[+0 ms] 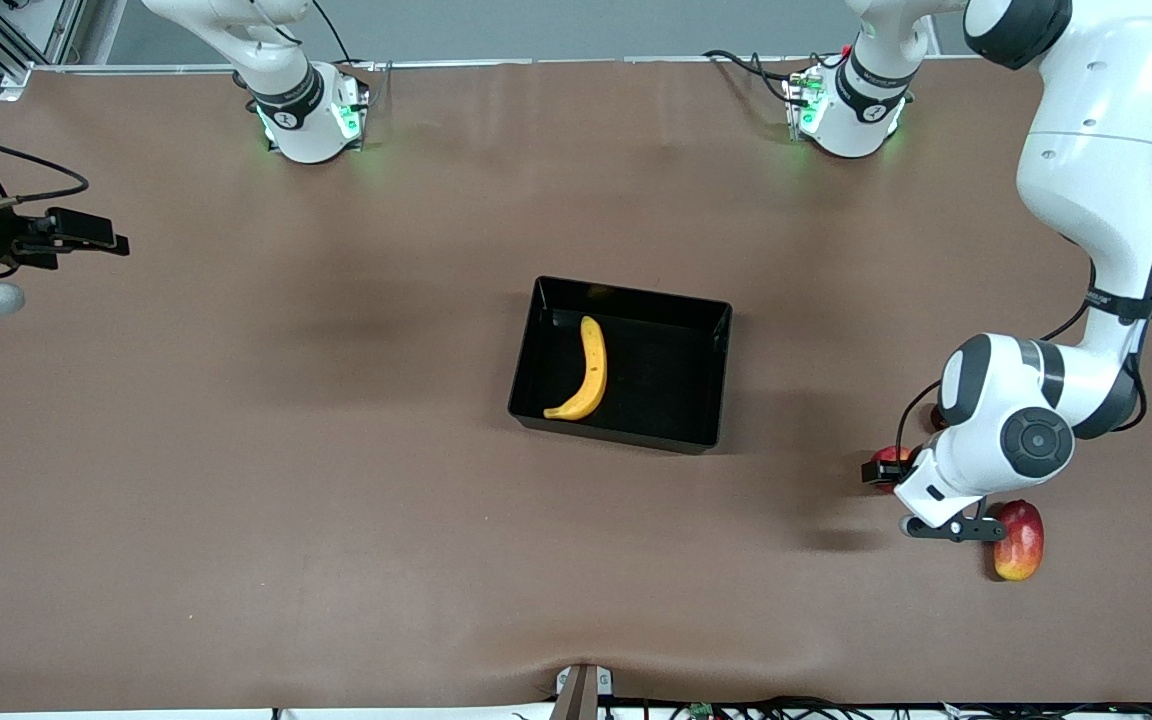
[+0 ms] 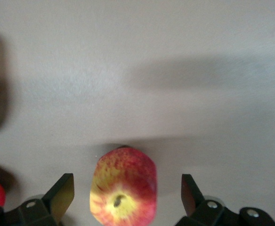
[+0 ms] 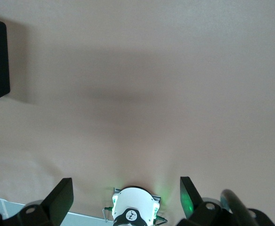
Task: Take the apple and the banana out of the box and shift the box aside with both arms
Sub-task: 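Lower the apple onto the table beside the plum and open the left gripper, then move the left gripper into the tray and grasp the yellow banana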
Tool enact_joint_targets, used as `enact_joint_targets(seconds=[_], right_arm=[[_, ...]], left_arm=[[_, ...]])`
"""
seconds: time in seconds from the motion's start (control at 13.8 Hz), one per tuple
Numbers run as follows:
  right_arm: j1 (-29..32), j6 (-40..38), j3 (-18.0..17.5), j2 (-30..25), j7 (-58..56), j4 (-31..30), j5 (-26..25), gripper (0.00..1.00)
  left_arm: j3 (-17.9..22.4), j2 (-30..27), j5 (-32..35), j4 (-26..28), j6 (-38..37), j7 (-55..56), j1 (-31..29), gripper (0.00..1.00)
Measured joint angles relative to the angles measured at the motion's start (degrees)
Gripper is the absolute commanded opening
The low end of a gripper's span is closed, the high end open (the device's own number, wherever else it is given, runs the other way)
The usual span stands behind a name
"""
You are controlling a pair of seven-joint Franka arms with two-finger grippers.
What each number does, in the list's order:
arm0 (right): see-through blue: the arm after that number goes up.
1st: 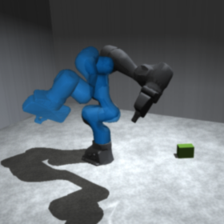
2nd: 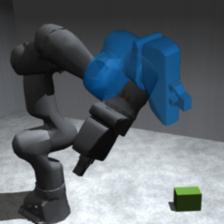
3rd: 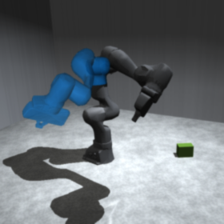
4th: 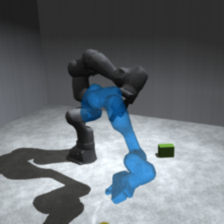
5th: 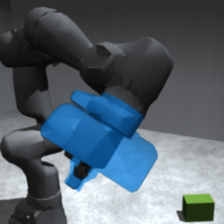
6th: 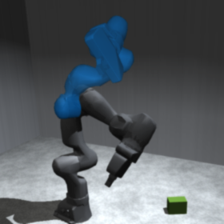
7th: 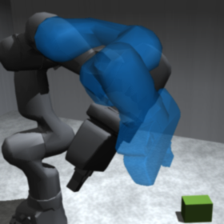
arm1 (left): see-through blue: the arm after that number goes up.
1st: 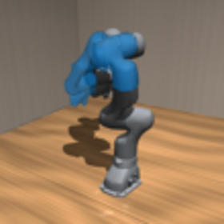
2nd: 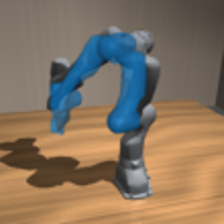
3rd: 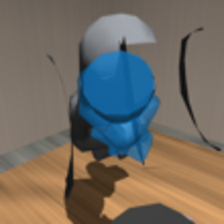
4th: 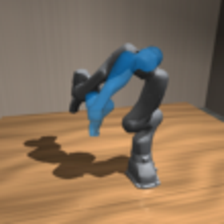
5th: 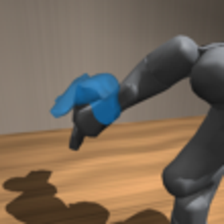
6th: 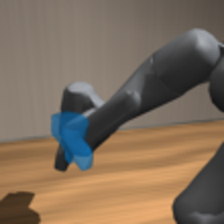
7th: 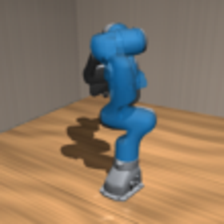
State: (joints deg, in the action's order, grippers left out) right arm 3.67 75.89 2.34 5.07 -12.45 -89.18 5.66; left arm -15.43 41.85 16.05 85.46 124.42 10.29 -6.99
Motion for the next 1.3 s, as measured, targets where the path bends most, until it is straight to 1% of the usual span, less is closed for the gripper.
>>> enact_joint_targets(seconds=[0.14, 0.22, 0.36, 0.51, 0.58, 0.72, 0.94, 1.16, 1.3], right_arm=[[0.00, 0.00, 0.00, 0.00, 0.00, 0.02, 0.00, 1.00], [0.00, 0.00, 0.00, 0.00, 0.00, 0.02, 0.02, 1.00], [0.00, 0.00, 0.00, 0.00, 0.00, 0.02, 0.04, 1.00], [0.00, -0.01, 0.00, 0.00, 0.00, 0.02, 0.05, 1.00], [0.00, -0.01, 0.01, 0.00, 0.00, 0.02, 0.05, 1.00], [0.00, -0.01, 0.02, 0.00, 0.00, 0.03, 0.05, 1.00], [0.01, -0.01, 0.04, 0.01, 0.00, 0.03, 0.05, 1.00], [0.01, -0.01, 0.05, 0.04, 0.01, 0.03, 0.05, 1.00], [0.01, -0.03, 0.05, 0.08, 0.01, 0.03, 0.06, 1.00]], left_arm=[[-2.15, -3.77, 0.00, 0.53, -0.60, 0.43, 0.46, 1.00], [-3.54, -5.81, 0.00, 0.79, -2.06, 0.88, 0.75, 1.00], [-7.74, -8.87, 0.00, 1.49, -5.76, 3.87, 1.00, 1.00], [-12.72, -9.64, 0.00, 2.57, -7.01, 10.20, 1.88, 1.00], [-14.06, -9.51, 0.04, 3.08, -7.01, 13.36, 3.83, 1.00], [-14.48, -8.54, 0.07, 3.44, -6.76, 19.88, 10.50, 1.00], [-14.28, -5.26, 3.23, 2.63, -5.26, 30.37, 19.96, 1.00], [-13.99, -1.09, 4.03, 1.07, -2.41, 33.21, 23.87, 1.00], [-12.97, 1.52, 4.04, 0.66, 0.61, 36.25, 25.75, 1.00]])
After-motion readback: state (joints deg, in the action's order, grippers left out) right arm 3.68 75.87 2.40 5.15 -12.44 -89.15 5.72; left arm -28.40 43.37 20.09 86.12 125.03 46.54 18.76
